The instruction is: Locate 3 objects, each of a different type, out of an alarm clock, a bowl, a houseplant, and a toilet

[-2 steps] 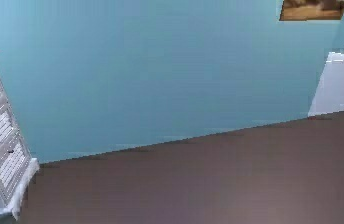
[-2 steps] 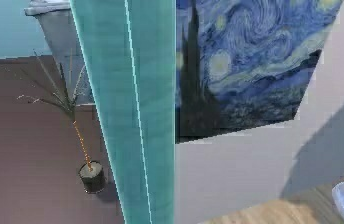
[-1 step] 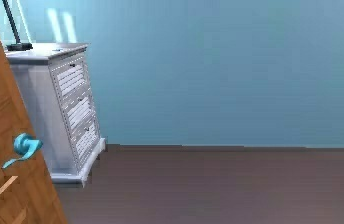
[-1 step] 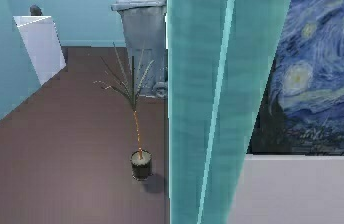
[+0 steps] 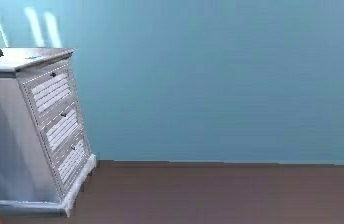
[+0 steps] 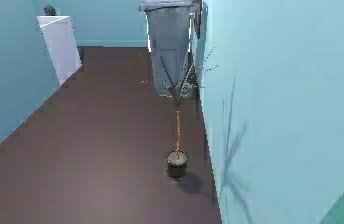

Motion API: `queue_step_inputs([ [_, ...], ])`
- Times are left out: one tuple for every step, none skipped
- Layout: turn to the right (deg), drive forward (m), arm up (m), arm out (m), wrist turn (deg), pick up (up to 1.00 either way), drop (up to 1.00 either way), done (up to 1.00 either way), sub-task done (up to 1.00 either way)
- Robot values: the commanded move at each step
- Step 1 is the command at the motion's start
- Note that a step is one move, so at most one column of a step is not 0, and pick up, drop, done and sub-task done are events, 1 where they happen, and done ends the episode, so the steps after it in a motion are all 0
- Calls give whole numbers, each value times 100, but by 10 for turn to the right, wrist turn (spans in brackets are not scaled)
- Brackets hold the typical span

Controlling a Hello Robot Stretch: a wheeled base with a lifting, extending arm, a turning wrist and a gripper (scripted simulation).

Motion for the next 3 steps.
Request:
queue_step_inputs([
  [450,0,0,0,0,0,0,0,0],
  [90,0,0,0,0,0,0,0,0],
  [0,100,0,0,0,0,0,0,0],
])
